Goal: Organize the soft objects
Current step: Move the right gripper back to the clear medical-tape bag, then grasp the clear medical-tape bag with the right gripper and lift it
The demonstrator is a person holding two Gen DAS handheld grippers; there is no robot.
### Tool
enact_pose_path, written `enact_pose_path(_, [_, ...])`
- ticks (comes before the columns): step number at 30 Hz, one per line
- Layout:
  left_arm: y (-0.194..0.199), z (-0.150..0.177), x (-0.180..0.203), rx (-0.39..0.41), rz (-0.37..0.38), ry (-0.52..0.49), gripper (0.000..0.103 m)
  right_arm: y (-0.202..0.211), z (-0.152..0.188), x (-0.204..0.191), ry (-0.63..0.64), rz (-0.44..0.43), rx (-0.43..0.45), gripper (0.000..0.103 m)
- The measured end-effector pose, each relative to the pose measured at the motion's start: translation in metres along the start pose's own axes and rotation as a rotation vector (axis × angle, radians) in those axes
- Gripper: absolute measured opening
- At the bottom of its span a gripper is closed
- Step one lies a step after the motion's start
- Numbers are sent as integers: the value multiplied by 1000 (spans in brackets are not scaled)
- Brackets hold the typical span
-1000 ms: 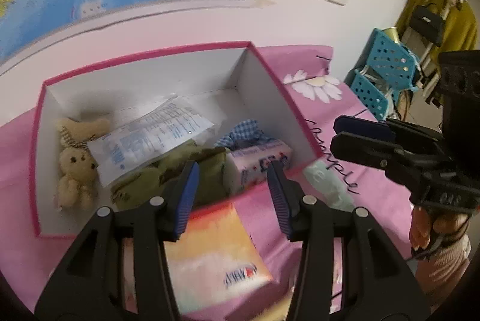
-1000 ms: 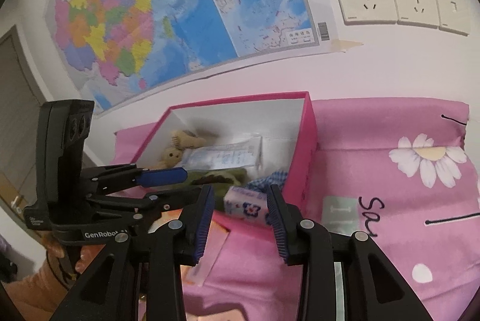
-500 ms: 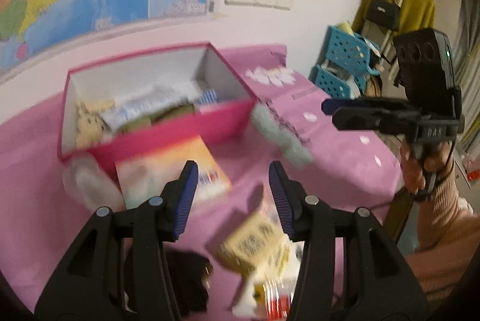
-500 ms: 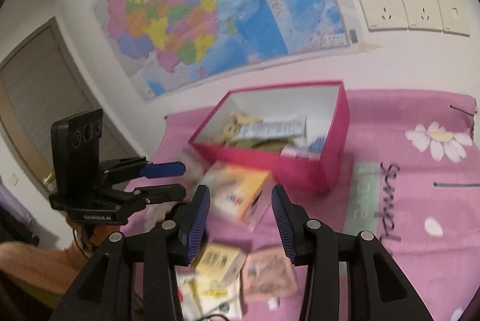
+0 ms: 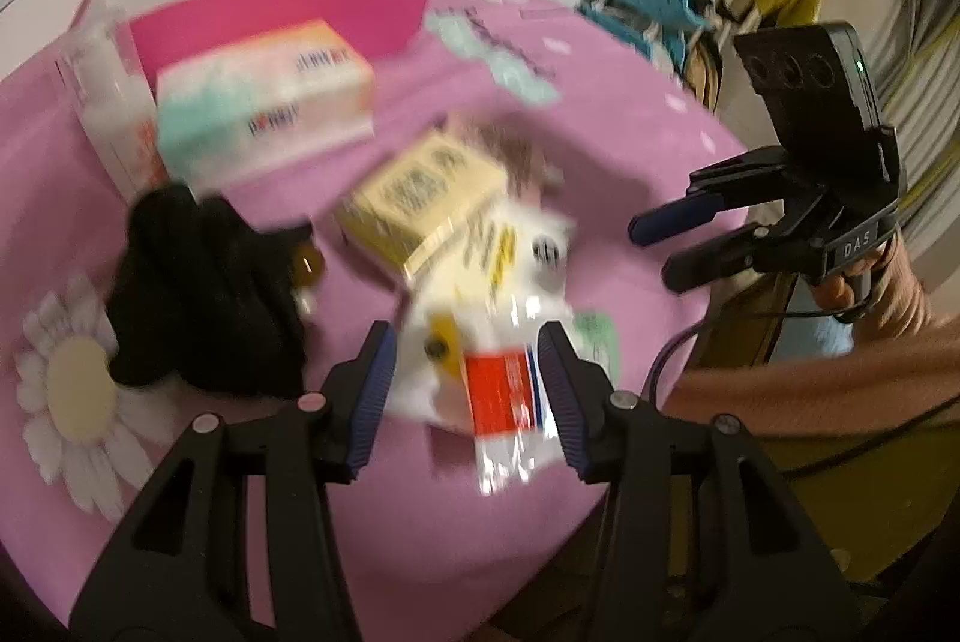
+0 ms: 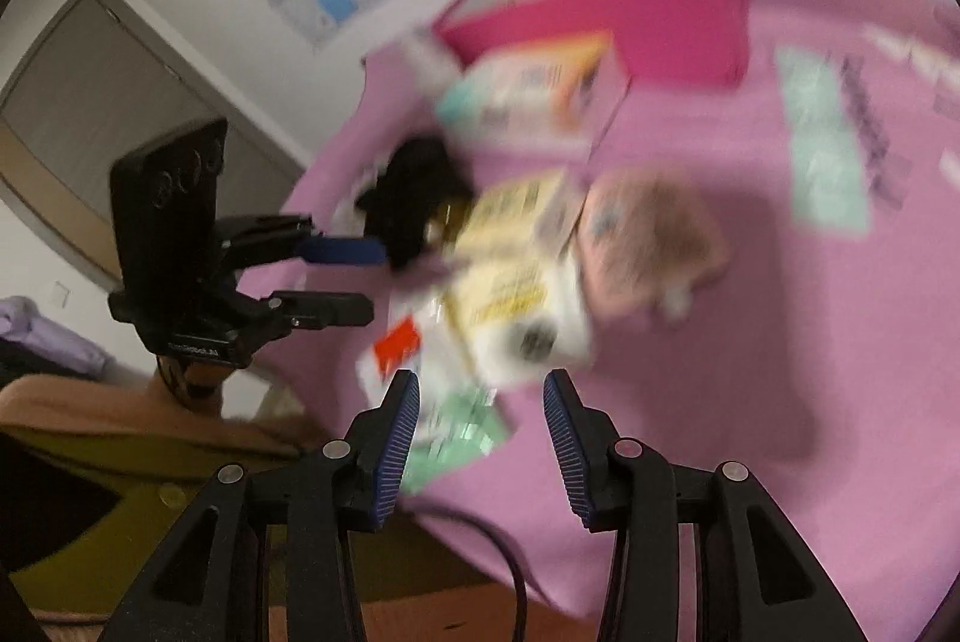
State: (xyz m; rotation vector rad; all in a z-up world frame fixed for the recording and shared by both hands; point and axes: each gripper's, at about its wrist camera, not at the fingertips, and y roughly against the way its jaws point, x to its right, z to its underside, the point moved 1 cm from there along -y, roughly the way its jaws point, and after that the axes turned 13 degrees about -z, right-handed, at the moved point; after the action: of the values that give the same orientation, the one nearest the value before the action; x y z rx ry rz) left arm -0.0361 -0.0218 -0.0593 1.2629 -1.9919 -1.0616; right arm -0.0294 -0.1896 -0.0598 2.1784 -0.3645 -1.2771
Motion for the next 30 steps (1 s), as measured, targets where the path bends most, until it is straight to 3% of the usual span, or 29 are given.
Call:
enact_pose_path(4, [-8,11,7,-37,29,-5,51,-22,16,6,-42,-23,-54,44])
enact_pose_path(9, [-17,18,10,-65,33,-3,51,-31,16,3,-39,-44,-21,44])
enact_pose_path(11, [-16,18,11,-63,50,-2,41,-34,15,5,-54,-73,9,44])
enact_pose_path(14, [-15,17,10,-61,48,7,41,-36,12,4,-50,-63,52,44])
enact_pose_path(19, [-18,15,3,-68,73,59,41,-22,10,2,-13,1,109,17])
enact_pose_path(25, [-15,9,-2,-47,131,115,41,-11,-1,-8,43,13,145,12])
enact_pose_path(30, [-8,-3,2,-6,136,112,41,-6,-13,-14,90,38,161,9])
